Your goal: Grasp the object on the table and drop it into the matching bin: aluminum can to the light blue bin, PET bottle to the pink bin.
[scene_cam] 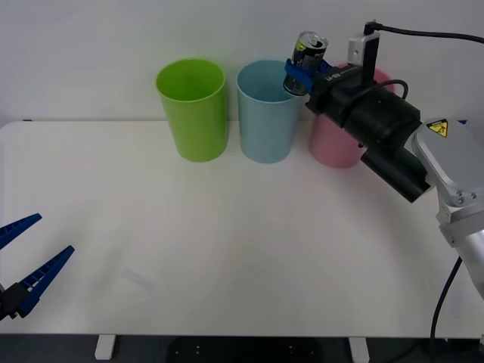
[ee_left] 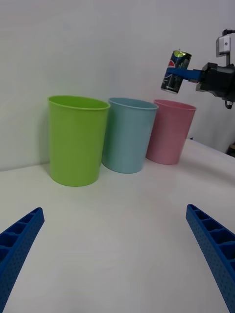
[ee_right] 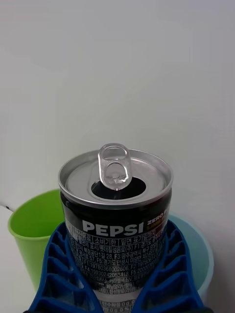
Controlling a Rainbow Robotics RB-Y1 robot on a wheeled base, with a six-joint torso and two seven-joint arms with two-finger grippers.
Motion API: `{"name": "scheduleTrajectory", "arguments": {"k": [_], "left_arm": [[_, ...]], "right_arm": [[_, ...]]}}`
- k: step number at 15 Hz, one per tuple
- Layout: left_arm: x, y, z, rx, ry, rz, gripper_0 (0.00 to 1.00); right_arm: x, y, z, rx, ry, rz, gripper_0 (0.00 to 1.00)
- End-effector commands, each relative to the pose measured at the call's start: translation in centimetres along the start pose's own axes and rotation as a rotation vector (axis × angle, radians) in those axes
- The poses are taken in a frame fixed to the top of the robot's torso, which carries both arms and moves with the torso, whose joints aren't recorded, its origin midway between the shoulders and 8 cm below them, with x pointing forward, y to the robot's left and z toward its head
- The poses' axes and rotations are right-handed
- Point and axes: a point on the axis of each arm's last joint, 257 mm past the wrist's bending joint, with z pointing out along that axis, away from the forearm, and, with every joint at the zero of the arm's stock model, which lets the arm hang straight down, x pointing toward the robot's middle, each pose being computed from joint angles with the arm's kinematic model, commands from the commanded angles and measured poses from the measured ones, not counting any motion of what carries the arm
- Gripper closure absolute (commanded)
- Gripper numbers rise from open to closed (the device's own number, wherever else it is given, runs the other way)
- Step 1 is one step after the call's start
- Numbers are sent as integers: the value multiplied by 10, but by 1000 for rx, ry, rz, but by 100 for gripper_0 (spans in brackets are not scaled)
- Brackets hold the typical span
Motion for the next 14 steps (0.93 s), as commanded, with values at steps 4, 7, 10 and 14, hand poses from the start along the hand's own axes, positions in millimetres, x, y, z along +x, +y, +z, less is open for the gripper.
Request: {"name": "scheduleTrajectory", "arguments": {"k": [4, 7, 10, 14], "left_arm": [[0, 0, 0, 0, 0, 0, 0], [0, 0, 0, 0, 0, 0, 0], [0, 0, 0, 0, 0, 0, 0], [0, 0, 0, 0, 0, 0, 0]], "right_arm": [[-1, -17, 35, 28, 32, -20, 100], [1, -24, 54, 44, 51, -14, 100], [8, -29, 73, 64, 81, 0, 100], [9, -30, 95, 96, 96, 5, 100]]}}
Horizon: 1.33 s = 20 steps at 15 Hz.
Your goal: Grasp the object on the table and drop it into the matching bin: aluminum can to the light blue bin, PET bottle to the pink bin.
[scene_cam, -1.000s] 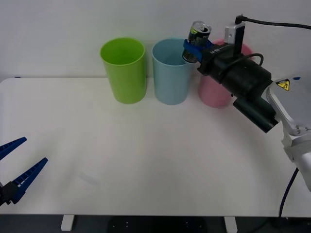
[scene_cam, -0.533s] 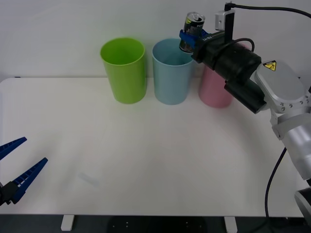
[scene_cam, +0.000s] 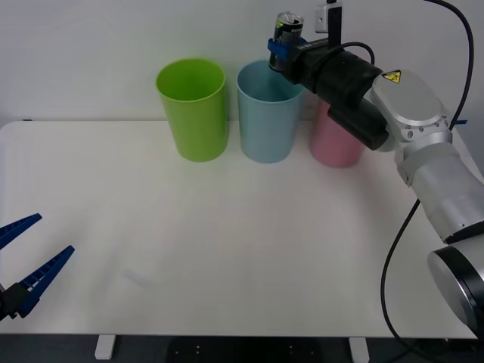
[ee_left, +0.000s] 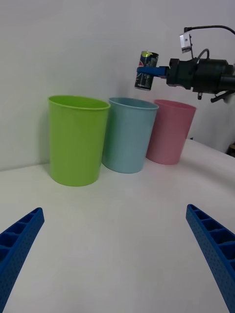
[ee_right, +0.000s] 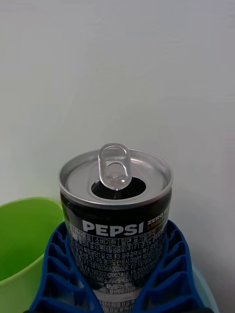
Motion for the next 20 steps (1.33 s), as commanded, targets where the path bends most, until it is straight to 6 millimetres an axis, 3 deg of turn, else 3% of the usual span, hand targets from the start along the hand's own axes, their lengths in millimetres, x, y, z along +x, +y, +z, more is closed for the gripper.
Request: {"name": "scheduleTrajectory", "arguments": {"k": [1, 5, 7, 8, 9, 10, 20], "left_arm": [[0, 0, 0, 0, 0, 0, 0], [0, 0, 0, 0, 0, 0, 0], [0, 0, 0, 0, 0, 0, 0], [0, 0, 0, 0, 0, 0, 0], [0, 0, 0, 0, 0, 0, 0], [0, 0, 0, 0, 0, 0, 0], [0, 0, 0, 0, 0, 0, 0]], "right_arm": [[0, 2, 10, 18, 5, 2, 100], [-1, 4, 12, 17, 2, -10, 99], [1, 4, 11, 18, 4, -12, 87], [0, 4, 11, 17, 3, -16, 55], [0, 5, 11, 14, 4, -20, 17], [0, 5, 11, 13, 4, -22, 0], [0, 6, 9, -6, 5, -31, 0]]}}
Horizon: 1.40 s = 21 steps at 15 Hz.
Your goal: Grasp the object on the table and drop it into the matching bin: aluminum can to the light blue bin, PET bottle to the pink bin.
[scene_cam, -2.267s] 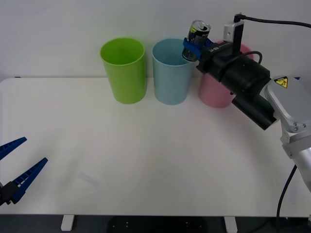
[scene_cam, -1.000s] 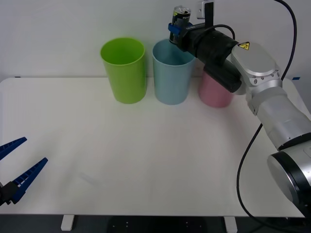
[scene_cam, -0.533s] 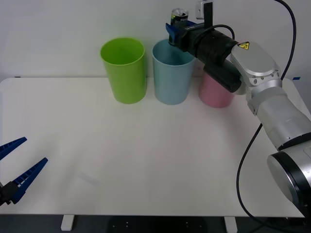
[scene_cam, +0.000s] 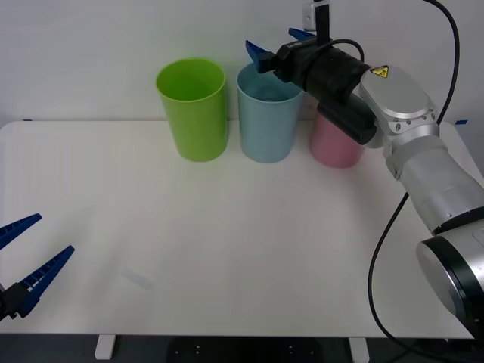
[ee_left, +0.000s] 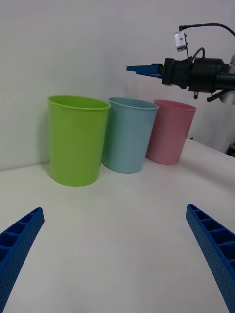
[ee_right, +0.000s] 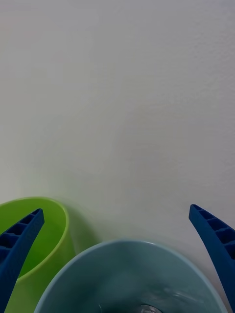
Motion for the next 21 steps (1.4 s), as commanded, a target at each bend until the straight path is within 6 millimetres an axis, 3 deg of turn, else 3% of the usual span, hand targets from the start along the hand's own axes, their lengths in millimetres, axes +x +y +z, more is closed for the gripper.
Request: {"name": "scheduleTrajectory", "arguments": {"k": [1, 5, 11, 21], "left_arm": [[0, 0, 0, 0, 0, 0, 0], [0, 0, 0, 0, 0, 0, 0], [0, 0, 0, 0, 0, 0, 0], [0, 0, 0, 0, 0, 0, 0]], "right_arm": [[-1, -4, -3, -5, -2, 9, 0], [1, -12, -19, -10, -15, 5, 0], [5, -10, -59, -45, -46, -25, 0], [36, 5, -175, -163, -31, -80, 0]]}}
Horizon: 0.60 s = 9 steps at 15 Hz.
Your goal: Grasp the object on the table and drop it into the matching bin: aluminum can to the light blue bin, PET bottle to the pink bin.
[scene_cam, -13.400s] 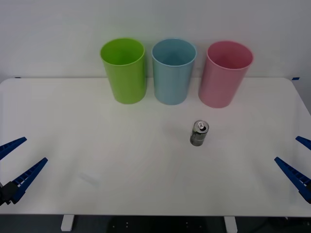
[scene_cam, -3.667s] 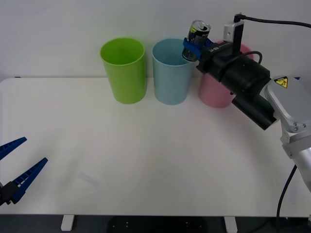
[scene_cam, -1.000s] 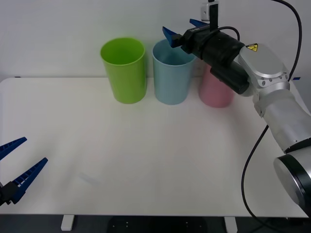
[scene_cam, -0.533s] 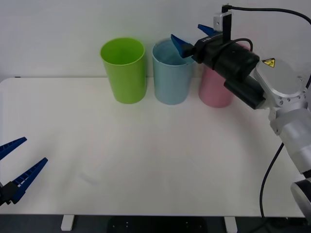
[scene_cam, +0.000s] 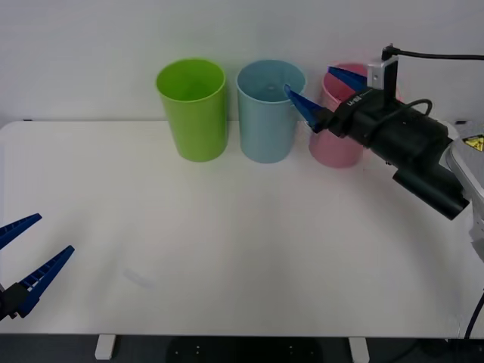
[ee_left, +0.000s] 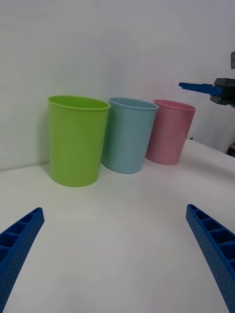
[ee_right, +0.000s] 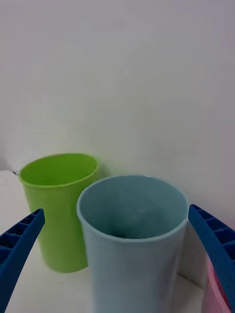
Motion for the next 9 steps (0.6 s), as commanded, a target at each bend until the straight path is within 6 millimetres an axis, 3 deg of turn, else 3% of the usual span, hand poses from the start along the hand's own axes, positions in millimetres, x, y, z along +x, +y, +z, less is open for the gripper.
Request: {"name": "scheduleTrajectory", "arguments": {"k": [1, 9], "left_arm": [[0, 0, 0, 0, 0, 0, 0], [0, 0, 0, 0, 0, 0, 0]], "right_arm": [[10, 9, -33, -29, 16, -12, 0], [54, 22, -114, -29, 100, -120, 0]]}}
